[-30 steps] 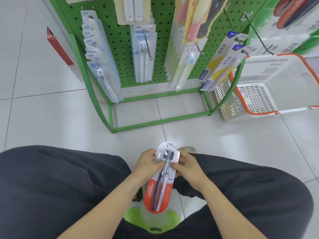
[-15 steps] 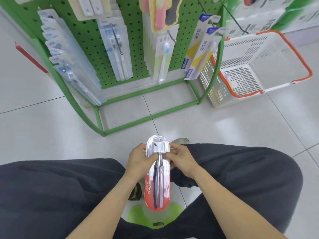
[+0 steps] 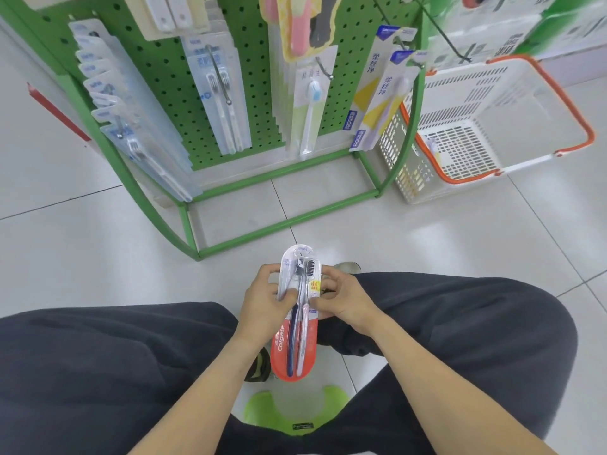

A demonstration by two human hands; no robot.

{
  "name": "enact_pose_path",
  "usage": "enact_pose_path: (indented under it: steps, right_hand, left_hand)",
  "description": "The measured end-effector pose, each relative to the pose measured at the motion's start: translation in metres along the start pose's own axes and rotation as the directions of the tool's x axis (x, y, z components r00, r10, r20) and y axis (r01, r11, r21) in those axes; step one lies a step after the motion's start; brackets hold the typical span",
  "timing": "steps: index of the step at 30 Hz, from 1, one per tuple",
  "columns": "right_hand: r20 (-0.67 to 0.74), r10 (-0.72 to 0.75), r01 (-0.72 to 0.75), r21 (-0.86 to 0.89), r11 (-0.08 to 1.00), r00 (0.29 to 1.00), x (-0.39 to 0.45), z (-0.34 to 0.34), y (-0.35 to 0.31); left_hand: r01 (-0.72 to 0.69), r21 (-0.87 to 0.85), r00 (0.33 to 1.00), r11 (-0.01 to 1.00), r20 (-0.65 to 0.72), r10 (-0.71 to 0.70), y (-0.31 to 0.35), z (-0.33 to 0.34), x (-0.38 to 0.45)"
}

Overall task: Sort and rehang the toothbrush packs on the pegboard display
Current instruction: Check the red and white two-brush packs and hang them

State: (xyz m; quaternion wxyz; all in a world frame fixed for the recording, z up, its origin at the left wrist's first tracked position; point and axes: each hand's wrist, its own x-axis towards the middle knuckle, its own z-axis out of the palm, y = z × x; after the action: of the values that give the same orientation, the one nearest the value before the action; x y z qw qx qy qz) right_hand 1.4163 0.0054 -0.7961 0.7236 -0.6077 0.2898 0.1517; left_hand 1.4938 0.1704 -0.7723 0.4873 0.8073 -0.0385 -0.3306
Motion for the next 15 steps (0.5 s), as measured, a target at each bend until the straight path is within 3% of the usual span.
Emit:
enact_pose_path:
  steps: [2, 7, 11, 15]
  right_hand:
    - [-0.042, -0.017, 0.019, 0.042, 0.999, 0.999, -0.001, 0.002, -0.001]
    - [-0.295, -0.013, 0.056, 0.139, 0.989, 0.955, 0.001, 0.002, 0.002]
    - [-0.217, -0.031, 0.069, 0.167, 0.984, 0.976, -0.002, 0.005, 0.002]
    - [-0.251, -0.043, 0.097, 0.210, 0.973, 0.967, 0.000, 0.005, 0.003]
  left_hand:
    - [-0.009, -0.046, 1.000, 0.999, 0.013, 0.009, 0.000, 0.000, 0.001]
    - [0.042, -0.127, 0.978, 0.991, 0.207, -0.015, 0.000, 0.004, 0.001]
    - [0.004, -0.117, 0.989, 0.993, 0.147, 0.013, -0.003, 0.013, -0.001]
    - [0.029, -0.126, 0.975, 0.992, 0.223, 0.000, -0.006, 0.011, 0.001]
